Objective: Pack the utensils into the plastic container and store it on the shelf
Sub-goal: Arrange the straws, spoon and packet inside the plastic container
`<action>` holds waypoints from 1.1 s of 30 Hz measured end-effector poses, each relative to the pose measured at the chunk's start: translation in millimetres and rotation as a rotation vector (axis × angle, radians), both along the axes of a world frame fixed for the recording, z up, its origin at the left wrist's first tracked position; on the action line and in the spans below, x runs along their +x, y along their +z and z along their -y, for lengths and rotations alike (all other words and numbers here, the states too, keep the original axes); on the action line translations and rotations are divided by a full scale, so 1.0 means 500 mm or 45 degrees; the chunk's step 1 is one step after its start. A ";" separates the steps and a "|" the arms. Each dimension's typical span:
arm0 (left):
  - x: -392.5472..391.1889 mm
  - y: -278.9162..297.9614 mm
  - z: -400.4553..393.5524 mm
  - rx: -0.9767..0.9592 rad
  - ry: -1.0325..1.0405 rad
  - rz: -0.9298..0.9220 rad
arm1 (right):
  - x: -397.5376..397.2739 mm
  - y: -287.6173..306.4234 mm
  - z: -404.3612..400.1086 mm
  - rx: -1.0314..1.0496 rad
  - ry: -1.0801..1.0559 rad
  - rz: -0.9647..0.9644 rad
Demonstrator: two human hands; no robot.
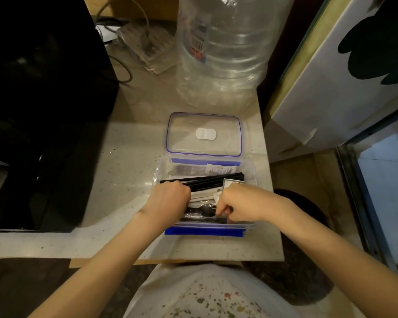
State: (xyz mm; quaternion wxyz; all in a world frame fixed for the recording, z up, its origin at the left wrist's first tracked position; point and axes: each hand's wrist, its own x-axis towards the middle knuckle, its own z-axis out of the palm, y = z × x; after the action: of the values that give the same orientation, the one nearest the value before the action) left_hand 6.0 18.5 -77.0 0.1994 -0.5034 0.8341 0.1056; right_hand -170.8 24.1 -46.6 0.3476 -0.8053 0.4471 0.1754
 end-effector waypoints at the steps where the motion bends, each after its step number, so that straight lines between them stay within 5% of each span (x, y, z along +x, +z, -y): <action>1: 0.002 0.000 0.000 0.007 0.003 -0.015 | 0.000 -0.003 0.001 -0.015 0.036 -0.019; 11: -0.001 0.010 0.003 0.029 -0.031 -0.099 | -0.013 -0.031 -0.003 -0.119 0.182 -0.093; 24: 0.020 0.057 0.024 0.283 0.162 -0.449 | 0.005 -0.008 0.006 0.113 -0.290 0.261; 33: 0.025 0.031 0.012 0.212 -0.063 -0.390 | 0.024 -0.039 -0.016 -0.239 -0.261 0.126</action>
State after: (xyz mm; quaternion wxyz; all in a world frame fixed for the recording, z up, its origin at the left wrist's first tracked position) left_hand 18.4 12.2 -61.7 0.1137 -0.4424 0.8553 0.2446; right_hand -158.7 32.3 -66.3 0.3084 -0.7922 0.5236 0.0565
